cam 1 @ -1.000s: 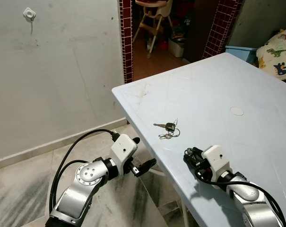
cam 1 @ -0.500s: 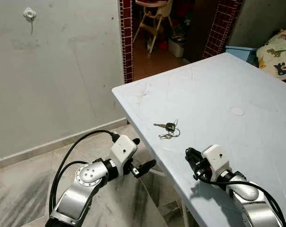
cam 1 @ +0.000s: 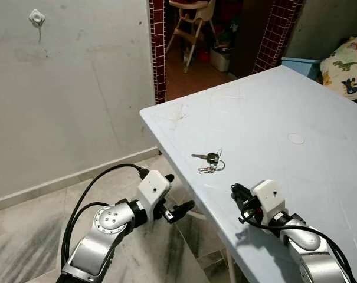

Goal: Hang keys on a hook

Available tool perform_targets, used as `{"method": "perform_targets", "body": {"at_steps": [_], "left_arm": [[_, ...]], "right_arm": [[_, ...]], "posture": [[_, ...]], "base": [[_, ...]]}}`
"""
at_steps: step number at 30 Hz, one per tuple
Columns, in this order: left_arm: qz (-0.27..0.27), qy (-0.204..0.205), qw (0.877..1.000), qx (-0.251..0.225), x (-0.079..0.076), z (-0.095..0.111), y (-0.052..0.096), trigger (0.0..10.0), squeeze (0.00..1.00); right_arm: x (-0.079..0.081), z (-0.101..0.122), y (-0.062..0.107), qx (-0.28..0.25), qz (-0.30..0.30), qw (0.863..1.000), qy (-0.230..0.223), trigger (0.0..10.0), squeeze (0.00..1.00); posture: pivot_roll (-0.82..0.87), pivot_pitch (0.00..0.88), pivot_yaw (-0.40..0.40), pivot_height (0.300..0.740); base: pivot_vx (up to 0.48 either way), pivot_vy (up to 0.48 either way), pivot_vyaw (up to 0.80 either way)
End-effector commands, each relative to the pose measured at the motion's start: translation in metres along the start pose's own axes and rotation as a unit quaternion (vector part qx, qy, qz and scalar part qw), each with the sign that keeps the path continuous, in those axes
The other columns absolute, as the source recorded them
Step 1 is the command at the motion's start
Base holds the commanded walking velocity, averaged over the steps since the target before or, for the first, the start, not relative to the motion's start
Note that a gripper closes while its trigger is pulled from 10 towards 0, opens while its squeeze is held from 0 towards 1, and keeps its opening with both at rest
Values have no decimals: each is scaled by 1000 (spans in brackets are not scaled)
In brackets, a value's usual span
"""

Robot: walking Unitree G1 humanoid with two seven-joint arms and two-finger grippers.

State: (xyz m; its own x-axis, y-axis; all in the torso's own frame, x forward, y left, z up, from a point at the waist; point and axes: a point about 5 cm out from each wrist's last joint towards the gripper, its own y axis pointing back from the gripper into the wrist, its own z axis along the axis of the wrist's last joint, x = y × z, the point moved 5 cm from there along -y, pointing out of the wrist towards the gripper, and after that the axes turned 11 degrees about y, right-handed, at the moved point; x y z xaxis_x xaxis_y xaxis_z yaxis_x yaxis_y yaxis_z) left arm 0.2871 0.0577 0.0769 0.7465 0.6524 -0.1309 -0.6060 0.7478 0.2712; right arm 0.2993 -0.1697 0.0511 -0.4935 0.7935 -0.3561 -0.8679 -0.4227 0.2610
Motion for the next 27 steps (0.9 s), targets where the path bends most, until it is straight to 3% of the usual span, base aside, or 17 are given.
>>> {"method": "perform_targets", "body": {"at_steps": [1, 2, 5, 10, 14, 15, 16, 17, 18, 19, 27], "left_arm": [[-5, -8, 1000, -4, -2, 4, 0, 10000, 0], [-5, -8, 1000, -4, -2, 4, 0, 10000, 0], [-5, -9, 1000, -4, -1, 5, -1, 10000, 0], [-4, -9, 1000, -5, -1, 5, -1, 10000, 0], [-4, -10, 1000, -4, -1, 6, -2, 10000, 0], [-5, -9, 1000, -4, -1, 6, -2, 10000, 0], [-5, -10, 1000, -4, -1, 5, -2, 10000, 0], [-5, -9, 1000, -4, -1, 5, -2, 10000, 0], [-5, -9, 1000, -4, -1, 5, -2, 10000, 0], [-5, -9, 1000, -4, -1, 5, -2, 10000, 0], [-8, -8, 1000, -5, -3, 5, -4, 10000, 0]], "right_arm": [[-13, 1, 1, -1, -32, 999, -22, 0, 0], [-13, 1, 1, -1, -32, 999, -22, 0, 0], [-25, 12, -1, -23, -66, 994, -84, 0, 0], [-30, 25, 0, -43, -83, 987, -128, 0, 0], [-32, 35, 5, -58, -87, 992, -73, 0, 0], [-31, 37, 10, -54, -81, 995, -31, 6471, 0], [-30, 37, 10, -53, -79, 995, -23, 10000, 0], [-32, 39, 13, -52, -84, 995, -13, 10000, 875], [-32, 39, 13, -52, -84, 995, -13, 10000, 875], [-29, 44, 17, -63, -71, 995, -12, 10000, 1000], [-20, 40, 21, -54, -47, 996, 47, 10000, 1000]], "posture": [[84, 0, -13, 740], [84, 0, -13, 740], [77, 0, -11, 740], [73, 0, -9, 740], [72, 0, -8, 740], [72, 0, -7, 740], [72, 0, -7, 740], [72, 0, -7, 740], [72, 0, -7, 740], [65, 0, -10, 740], [62, 0, -8, 740]], "base": [[0, 0, 0], [0, 0, 0], [0, 0, 0], [0, 0, 0], [0, 0, 0], [0, 0, 0], [0, 0, 0], [0, 0, 0], [0, 0, 0], [0, 0, 0], [0, 0, 0]]}}
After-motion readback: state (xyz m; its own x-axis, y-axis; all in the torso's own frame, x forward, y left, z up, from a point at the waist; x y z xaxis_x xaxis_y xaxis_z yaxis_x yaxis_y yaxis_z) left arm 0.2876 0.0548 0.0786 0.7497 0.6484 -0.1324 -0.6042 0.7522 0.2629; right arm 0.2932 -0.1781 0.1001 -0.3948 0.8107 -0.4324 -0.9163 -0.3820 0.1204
